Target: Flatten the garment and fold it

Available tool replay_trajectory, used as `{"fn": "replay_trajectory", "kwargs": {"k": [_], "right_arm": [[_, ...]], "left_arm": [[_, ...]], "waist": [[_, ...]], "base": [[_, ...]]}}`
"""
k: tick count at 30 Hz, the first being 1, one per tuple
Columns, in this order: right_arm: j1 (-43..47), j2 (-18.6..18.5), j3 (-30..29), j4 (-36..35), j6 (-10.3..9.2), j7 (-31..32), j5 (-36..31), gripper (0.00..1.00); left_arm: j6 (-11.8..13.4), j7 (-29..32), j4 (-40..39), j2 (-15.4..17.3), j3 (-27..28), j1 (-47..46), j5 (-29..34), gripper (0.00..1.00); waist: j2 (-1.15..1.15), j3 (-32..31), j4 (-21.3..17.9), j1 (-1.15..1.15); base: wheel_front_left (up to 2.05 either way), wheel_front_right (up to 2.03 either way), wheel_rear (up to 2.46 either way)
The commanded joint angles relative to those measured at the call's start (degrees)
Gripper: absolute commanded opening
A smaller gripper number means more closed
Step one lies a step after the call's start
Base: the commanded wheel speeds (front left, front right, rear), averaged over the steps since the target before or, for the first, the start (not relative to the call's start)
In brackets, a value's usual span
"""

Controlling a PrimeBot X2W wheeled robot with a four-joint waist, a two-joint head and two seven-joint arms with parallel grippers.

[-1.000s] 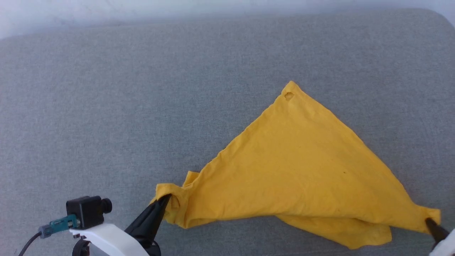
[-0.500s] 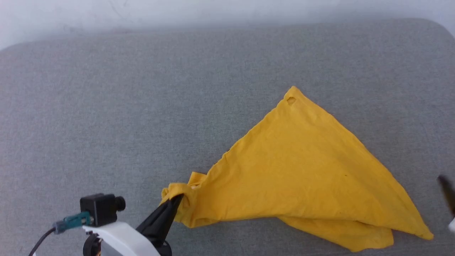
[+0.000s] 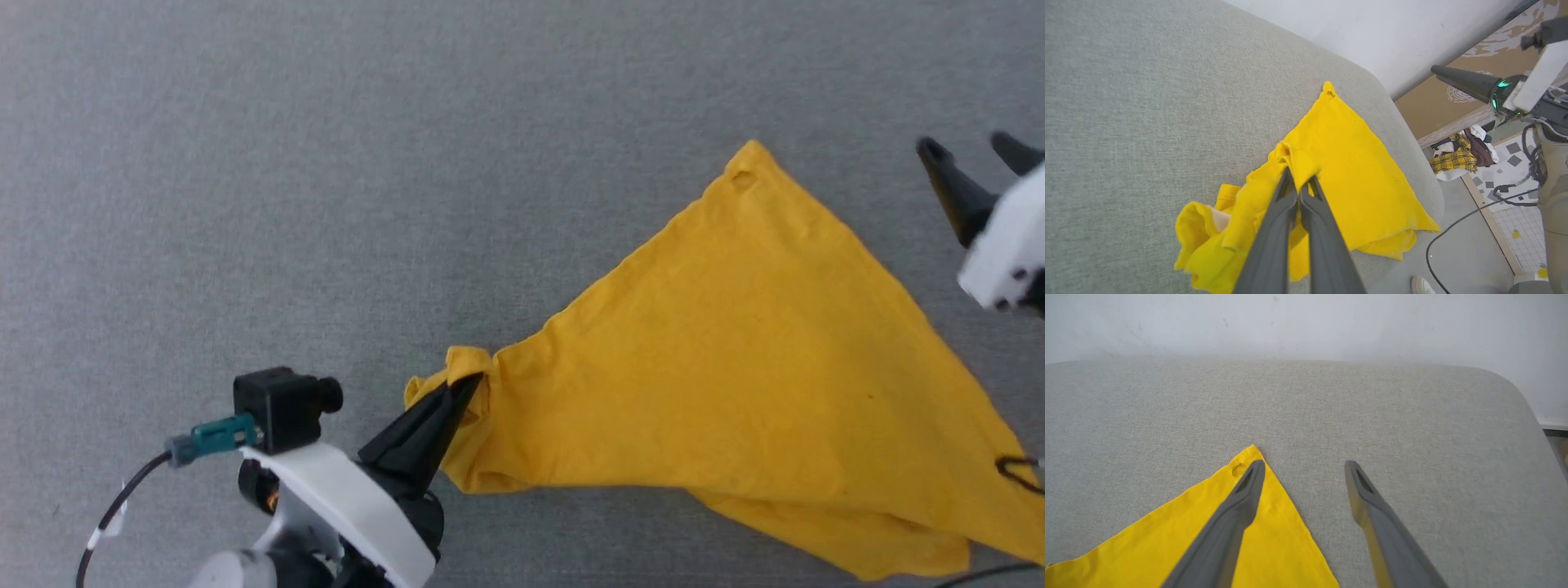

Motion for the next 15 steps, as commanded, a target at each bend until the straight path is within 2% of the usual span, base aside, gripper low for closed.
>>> {"fn": "replay_trajectory", "kwargs": {"k": [1,8,15], "right_arm": [[-1.6,-0.5,0.7,1.2,-0.05,0.2,-0.5,1.0],[-10.8,-3.1,8.0,11.9,-0.05,3.9,-2.9,1.0],[-13.8,-6.1,12.9,17.0,-0.05,7.5,-2.6,1.0]], "left_arm": [[-0.5,-0.3,0.2,-0.3,-0.2,-1.2,0.4,0.0],[-1.9,-0.9,1.0,-1.2,-1.6,-4.2,1.5,0.0],[-2.7,-1.7,1.7,-2.1,-2.5,-5.7,1.8,0.0]], "waist": [[0.0,4.2,3.2,-0.02],[0.0,8.6,6.2,-0.02],[0.0,11.3,8.6,-0.02]], "base": [[0.0,0.0,0.0],[0.0,0.0,0.0],[0.0,0.0,0.0]]}}
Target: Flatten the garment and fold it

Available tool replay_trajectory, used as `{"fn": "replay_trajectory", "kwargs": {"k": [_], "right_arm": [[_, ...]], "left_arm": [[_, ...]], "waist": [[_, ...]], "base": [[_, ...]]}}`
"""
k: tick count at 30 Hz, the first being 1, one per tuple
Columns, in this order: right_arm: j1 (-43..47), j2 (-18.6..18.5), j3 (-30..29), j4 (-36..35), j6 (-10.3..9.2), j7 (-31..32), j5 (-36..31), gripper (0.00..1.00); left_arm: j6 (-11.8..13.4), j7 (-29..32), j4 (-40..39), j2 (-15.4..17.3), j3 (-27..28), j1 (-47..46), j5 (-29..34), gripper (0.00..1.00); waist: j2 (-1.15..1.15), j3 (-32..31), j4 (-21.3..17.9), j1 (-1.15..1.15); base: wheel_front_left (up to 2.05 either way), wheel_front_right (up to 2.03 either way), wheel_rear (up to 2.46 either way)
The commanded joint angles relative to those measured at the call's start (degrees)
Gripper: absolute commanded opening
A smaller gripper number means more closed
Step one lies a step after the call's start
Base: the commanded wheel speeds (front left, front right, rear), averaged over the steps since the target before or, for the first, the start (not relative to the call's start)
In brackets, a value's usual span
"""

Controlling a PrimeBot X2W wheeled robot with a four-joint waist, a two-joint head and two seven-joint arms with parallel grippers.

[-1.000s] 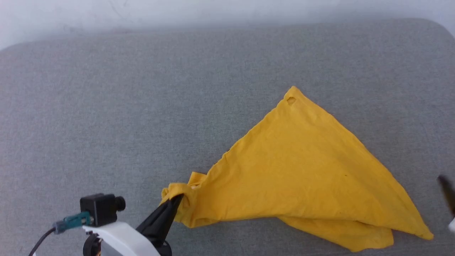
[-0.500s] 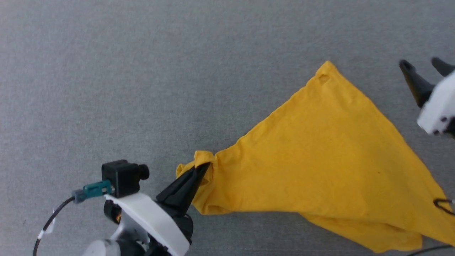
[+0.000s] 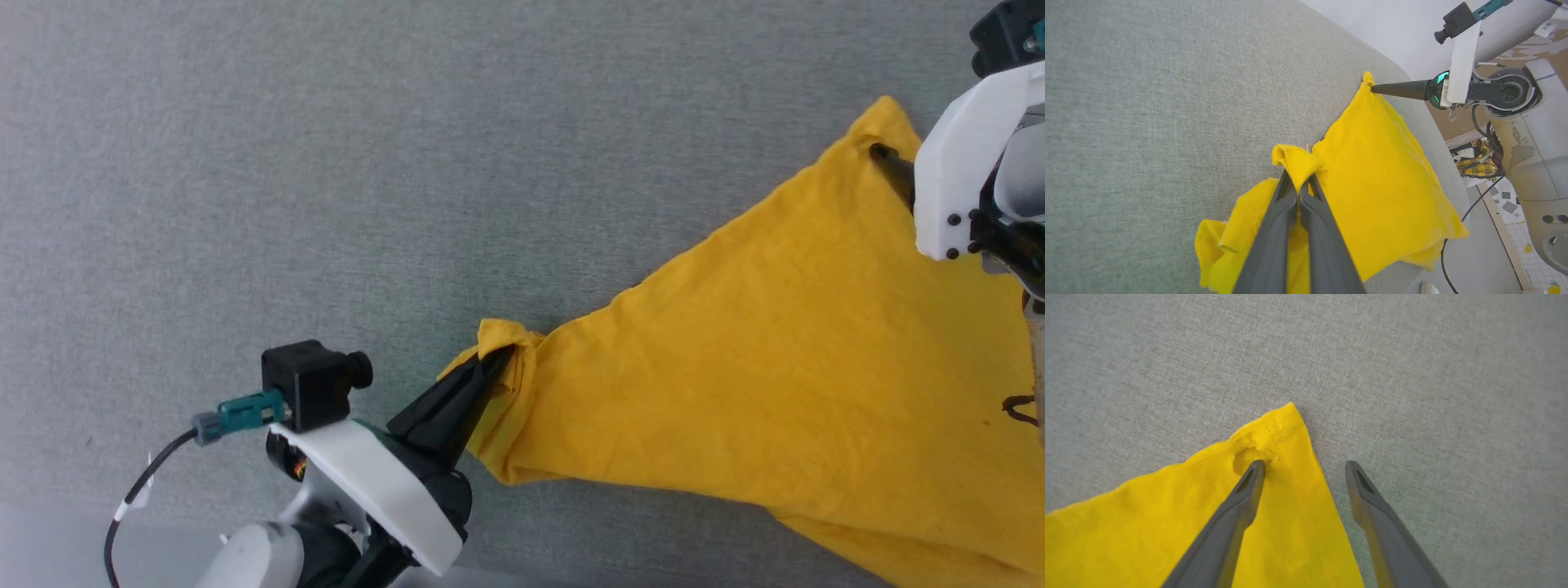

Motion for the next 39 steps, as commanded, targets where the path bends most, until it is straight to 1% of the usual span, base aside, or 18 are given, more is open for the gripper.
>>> {"fn": "replay_trajectory", "kwargs": {"k": [1,5,6,7,8,11,16,19,23,27,33,37,39], "right_arm": [[-1.0,-0.4,0.3,0.3,-0.05,0.0,0.0,1.0],[-1.4,-1.0,1.0,2.1,-0.05,0.3,-0.2,1.0],[-1.4,-1.1,1.2,2.5,-0.05,0.5,-0.2,0.8],[-1.6,-1.2,1.4,2.9,-0.05,0.6,-0.2,0.34],[-1.7,-1.3,1.5,3.2,-0.05,0.7,-0.2,0.0],[-1.9,-1.4,1.8,3.9,-0.05,1.7,0.0,0.0],[-2.7,-1.5,1.8,3.4,-0.05,0.2,0.3,0.0],[-2.6,-1.3,1.6,3.0,-0.05,-2.4,0.6,0.0],[-2.3,-0.1,0.0,2.2,-0.05,-8.1,0.8,0.0],[-1.6,1.4,-1.1,1.5,-0.05,-13.1,1.5,0.0],[-0.8,2.8,-2.4,0.5,-0.05,-19.3,2.7,0.0],[-0.5,2.8,-3.0,-0.1,-0.05,-21.1,2.7,0.0],[-0.9,2.7,-3.3,-0.4,-0.05,-21.5,2.5,0.0]], "left_arm": [[-0.5,-0.4,0.2,-0.5,-0.2,-1.3,0.3,0.0],[-0.9,-0.8,1.0,-0.8,-0.3,-1.9,0.2,0.0],[-0.9,-0.9,1.1,-0.8,-0.3,-2.0,0.2,0.0],[-1.0,-1.0,1.2,-0.8,-0.3,-2.1,0.2,0.0],[-1.1,-1.1,1.3,-0.9,-0.3,-2.1,0.1,0.0],[-1.1,-1.5,1.7,-1.0,-0.1,-2.2,-0.1,0.0],[-1.2,-2.1,2.0,-0.8,0.6,-2.2,-0.6,0.0],[-1.4,-3.0,2.0,-0.8,1.3,-2.7,-0.7,0.0],[-1.1,-4.8,2.5,-0.6,2.7,-4.7,0.9,0.0],[0.2,-6.0,3.3,-0.6,4.7,-8.0,2.4,0.0],[3.0,-5.7,5.1,0.1,7.4,-13.6,4.6,0.0],[5.3,-4.1,6.3,1.2,8.8,-18.3,6.7,0.0],[6.0,-3.0,7.3,1.8,9.3,-21.5,7.3,0.0]], "waist": [[0.0,2.2,2.3,-0.01],[0.0,3.0,3.1,-0.01],[0.0,3.2,3.3,-0.01],[0.0,3.4,3.4,-0.01],[0.0,3.5,3.5,-0.01],[0.0,3.7,3.5,-0.01],[0.0,3.1,2.6,-0.01],[0.0,1.8,1.8,-0.01],[0.0,-0.8,0.8,-0.01],[0.0,-4.2,-0.7,-0.01],[0.0,-9.8,-3.5,-0.01],[0.0,-13.3,-5.1,-0.01],[0.0,-14.9,-5.8,-0.01]], "base": [[0.0,0.0,0.0],[0.0,0.0,0.0],[0.0,0.0,0.0],[0.0,0.0,0.0],[0.0,0.0,0.0],[0.0,0.0,0.0],[0.0,0.0,0.0],[0.0,0.0,0.0],[0.0,0.0,0.0],[0.0,0.0,0.0],[0.0,0.0,0.0],[0.0,0.0,0.0],[0.0,0.0,0.0]]}}
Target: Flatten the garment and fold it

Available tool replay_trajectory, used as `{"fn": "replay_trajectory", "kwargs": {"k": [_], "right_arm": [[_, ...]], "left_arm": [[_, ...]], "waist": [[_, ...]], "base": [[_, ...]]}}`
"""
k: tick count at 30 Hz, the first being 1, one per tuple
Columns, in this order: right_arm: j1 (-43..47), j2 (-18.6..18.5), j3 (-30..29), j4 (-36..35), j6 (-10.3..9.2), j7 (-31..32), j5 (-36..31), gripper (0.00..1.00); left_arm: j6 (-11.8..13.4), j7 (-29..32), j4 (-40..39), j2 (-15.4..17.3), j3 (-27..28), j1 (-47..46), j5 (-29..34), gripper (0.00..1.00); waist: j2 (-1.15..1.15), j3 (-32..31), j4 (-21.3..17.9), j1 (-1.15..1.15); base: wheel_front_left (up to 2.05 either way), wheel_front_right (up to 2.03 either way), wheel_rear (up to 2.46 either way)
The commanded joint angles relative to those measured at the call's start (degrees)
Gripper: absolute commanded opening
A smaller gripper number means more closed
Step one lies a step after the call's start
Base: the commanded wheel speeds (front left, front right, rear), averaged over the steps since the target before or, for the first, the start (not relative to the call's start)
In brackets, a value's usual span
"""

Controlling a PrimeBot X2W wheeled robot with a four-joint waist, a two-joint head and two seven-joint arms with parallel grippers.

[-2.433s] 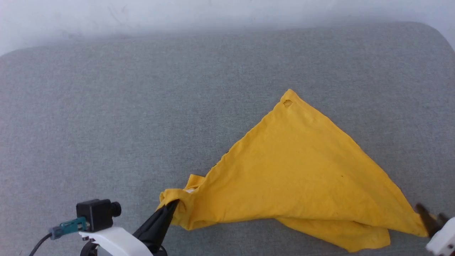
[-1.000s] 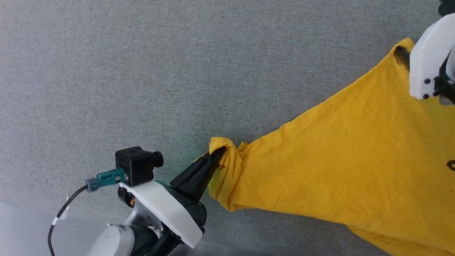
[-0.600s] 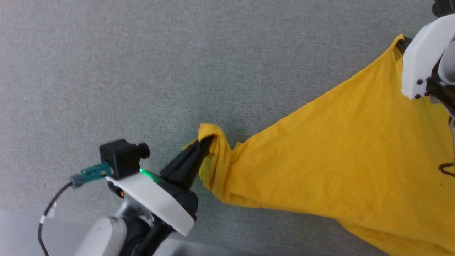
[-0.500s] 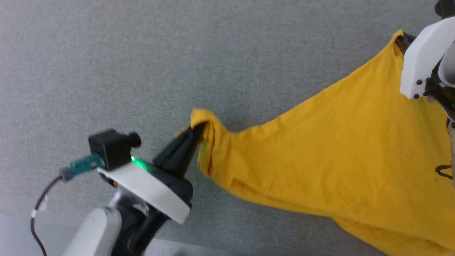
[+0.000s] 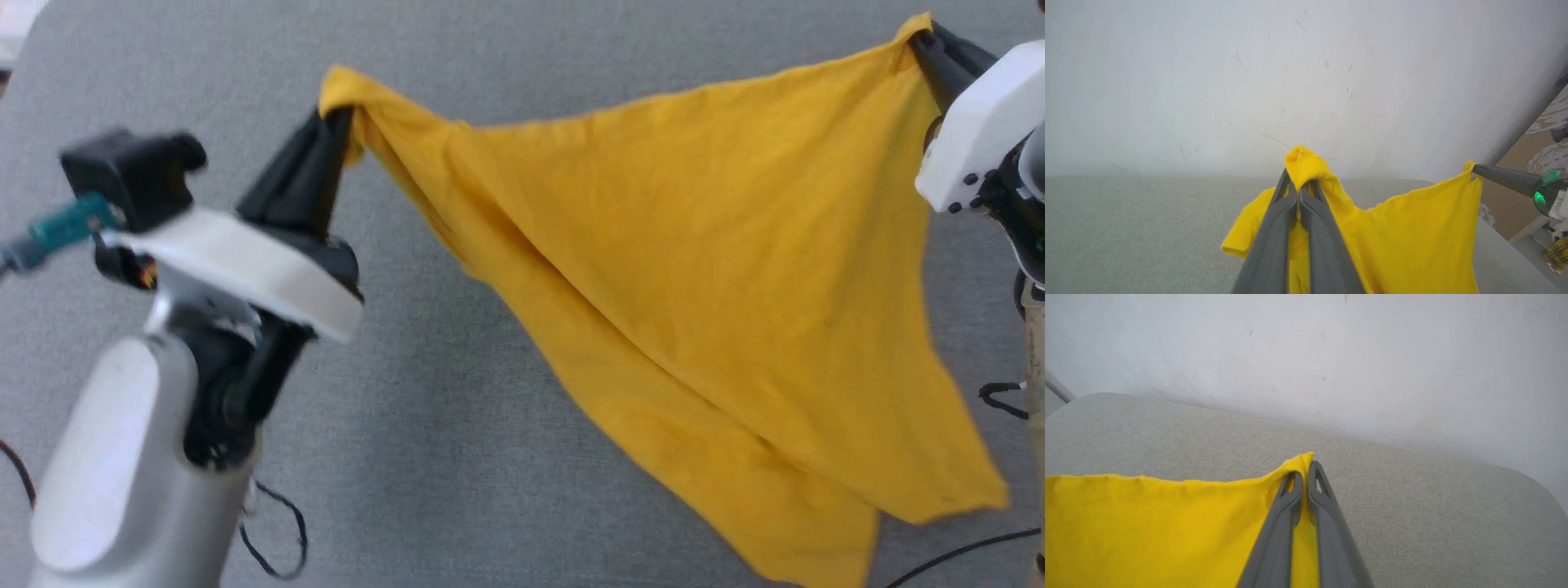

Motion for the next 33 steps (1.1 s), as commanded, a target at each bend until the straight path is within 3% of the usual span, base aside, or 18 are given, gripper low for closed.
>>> {"fn": "replay_trajectory", "kwargs": {"k": [1,11,18,22,26,33], "right_arm": [[0.0,-0.1,-0.3,-0.3,-0.06,-0.4,-0.1,0.0],[-8.0,1.6,1.2,3.1,-0.06,-0.6,-1.6,0.0],[-15.9,3.6,1.2,9.8,-0.06,-1.6,-4.0,0.0],[-19.4,4.2,0.6,13.3,-0.06,-2.7,-5.6,0.0],[-23.4,4.6,0.1,17.6,-0.06,-4.4,-8.0,0.0],[-28.6,4.9,-0.9,22.7,-0.06,-6.3,-10.2,0.0]], "left_arm": [[0.3,0.8,0.7,0.5,0.3,-3.3,0.8,0.0],[-2.8,7.9,13.0,1.6,-2.2,-21.5,1.6,0.0],[-4.1,7.6,24.8,0.5,-2.5,-31.9,2.2,0.0],[-3.6,6.0,29.0,0.4,-2.4,-35.5,3.7,0.0],[-1.4,2.8,34.2,0.8,-2.4,-40.0,7.1,0.0],[-0.1,2.1,39.6,1.6,-3.2,-45.3,9.8,0.0]], "waist": [[0.0,-5.0,-3.3,0.01],[0.0,-11.8,-7.1,0.01],[0.0,-15.7,-9.6,0.01],[0.0,-16.7,-10.4,0.01],[0.0,-17.2,-11.3,0.01],[0.0,-15.7,-12.1,0.01]], "base": [[0.0,0.0,0.0],[0.0,0.0,0.0],[0.0,0.0,0.0],[0.0,0.0,0.0],[0.0,0.0,0.0],[0.0,0.0,0.0]]}}
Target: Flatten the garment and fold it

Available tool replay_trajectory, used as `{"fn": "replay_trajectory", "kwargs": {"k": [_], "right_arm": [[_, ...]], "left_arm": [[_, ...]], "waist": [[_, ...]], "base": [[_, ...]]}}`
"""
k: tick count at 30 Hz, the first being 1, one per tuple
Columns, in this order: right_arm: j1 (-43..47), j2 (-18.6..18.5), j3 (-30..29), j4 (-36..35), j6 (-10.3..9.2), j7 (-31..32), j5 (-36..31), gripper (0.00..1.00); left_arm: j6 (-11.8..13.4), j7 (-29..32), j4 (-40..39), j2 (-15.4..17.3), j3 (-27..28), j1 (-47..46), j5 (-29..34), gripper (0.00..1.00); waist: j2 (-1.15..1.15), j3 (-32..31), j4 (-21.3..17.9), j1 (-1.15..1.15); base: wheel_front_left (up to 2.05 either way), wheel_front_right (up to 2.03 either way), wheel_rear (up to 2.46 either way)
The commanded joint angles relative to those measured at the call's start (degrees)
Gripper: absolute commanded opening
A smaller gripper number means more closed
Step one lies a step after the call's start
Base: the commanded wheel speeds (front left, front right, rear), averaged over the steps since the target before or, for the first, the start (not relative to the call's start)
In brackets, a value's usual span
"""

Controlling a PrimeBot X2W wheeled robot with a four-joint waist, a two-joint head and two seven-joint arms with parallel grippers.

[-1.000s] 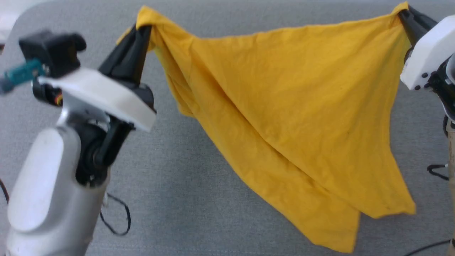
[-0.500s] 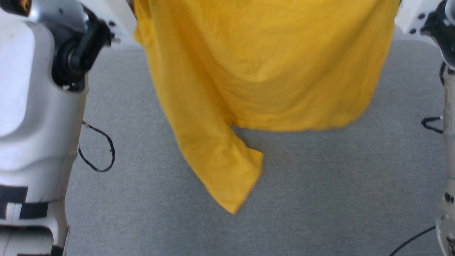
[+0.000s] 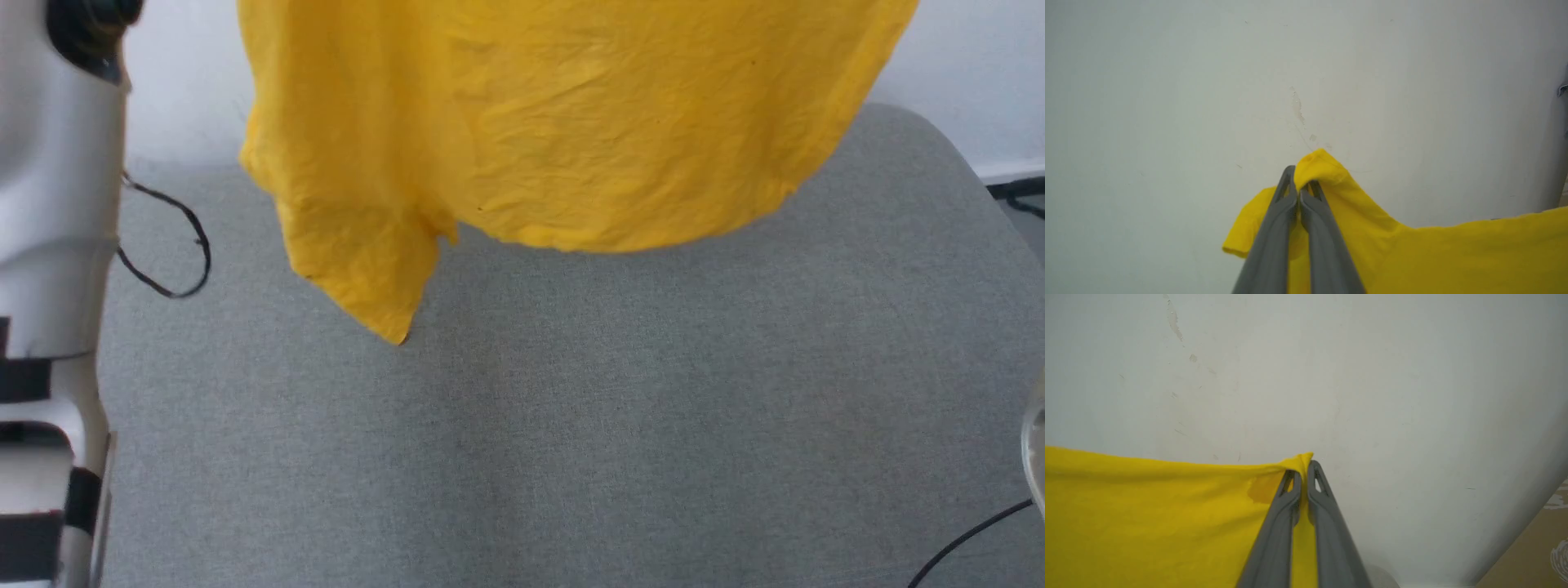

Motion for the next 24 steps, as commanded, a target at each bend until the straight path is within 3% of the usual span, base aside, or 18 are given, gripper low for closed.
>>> {"fn": "replay_trajectory", "kwargs": {"k": [1,13,20,24], "right_arm": [[-0.8,0.3,-0.2,0.5,-0.05,-0.4,-0.3,0.0],[-7.4,1.3,-5.0,3.2,-0.05,-2.8,-3.6,0.0],[-14.1,4.0,-8.6,4.8,-0.05,-8.8,-7.7,0.0],[-18.5,5.5,-10.0,5.8,-0.05,-14.0,-10.4,0.0]], "left_arm": [[0.7,-0.3,0.4,0.7,0.1,-1.2,0.4,0.0],[3.5,-1.3,1.3,0.2,1.8,-9.4,0.4,0.0],[5.0,-9.9,-0.1,-2.2,2.8,-16.8,1.8,0.0],[4.3,-16.0,0.4,-2.9,2.7,-21.3,3.1,0.0]], "waist": [[0.0,1.0,-0.3,0.01],[0.0,12.4,-1.1,0.01],[0.0,21.8,-1.7,0.01],[0.0,26.8,-2.0,0.01]], "base": [[0.0,0.0,0.0],[0.0,0.0,0.0],[0.0,0.0,0.0],[0.0,0.0,0.0]]}}
